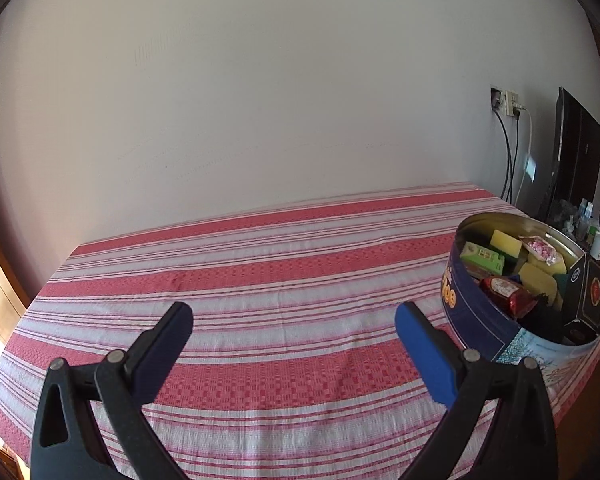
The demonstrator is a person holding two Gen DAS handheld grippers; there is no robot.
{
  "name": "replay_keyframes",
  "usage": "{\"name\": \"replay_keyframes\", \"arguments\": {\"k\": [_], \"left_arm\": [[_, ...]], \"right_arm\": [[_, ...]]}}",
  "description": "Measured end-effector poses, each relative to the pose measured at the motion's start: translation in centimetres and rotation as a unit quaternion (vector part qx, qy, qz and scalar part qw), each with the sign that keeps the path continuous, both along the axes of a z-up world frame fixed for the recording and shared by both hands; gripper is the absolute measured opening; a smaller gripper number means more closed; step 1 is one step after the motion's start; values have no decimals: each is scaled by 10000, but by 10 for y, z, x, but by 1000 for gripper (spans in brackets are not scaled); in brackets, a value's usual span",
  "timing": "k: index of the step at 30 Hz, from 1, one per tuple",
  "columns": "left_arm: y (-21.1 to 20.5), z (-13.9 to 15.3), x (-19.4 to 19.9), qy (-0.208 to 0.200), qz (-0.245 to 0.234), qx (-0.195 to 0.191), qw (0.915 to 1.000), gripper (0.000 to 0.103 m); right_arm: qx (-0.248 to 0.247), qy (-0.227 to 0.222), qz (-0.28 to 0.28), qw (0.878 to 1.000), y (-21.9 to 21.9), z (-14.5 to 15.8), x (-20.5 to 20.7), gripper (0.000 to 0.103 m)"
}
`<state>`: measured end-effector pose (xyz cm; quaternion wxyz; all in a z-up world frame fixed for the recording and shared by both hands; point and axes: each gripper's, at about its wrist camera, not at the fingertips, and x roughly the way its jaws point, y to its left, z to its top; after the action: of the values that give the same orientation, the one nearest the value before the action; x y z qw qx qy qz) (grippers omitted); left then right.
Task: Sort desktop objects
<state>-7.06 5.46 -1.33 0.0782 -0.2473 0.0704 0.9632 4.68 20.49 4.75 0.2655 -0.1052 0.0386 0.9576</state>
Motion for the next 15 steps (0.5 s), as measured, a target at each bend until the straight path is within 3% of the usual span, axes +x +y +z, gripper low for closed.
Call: {"name": "replay_keyframes", "arguments": {"k": [15], "left_arm": [[44, 7, 24, 124, -305, -310, 9990, 103]], "right_arm": [[-30, 67, -234, 9997, 36, 3, 31, 100]]}}
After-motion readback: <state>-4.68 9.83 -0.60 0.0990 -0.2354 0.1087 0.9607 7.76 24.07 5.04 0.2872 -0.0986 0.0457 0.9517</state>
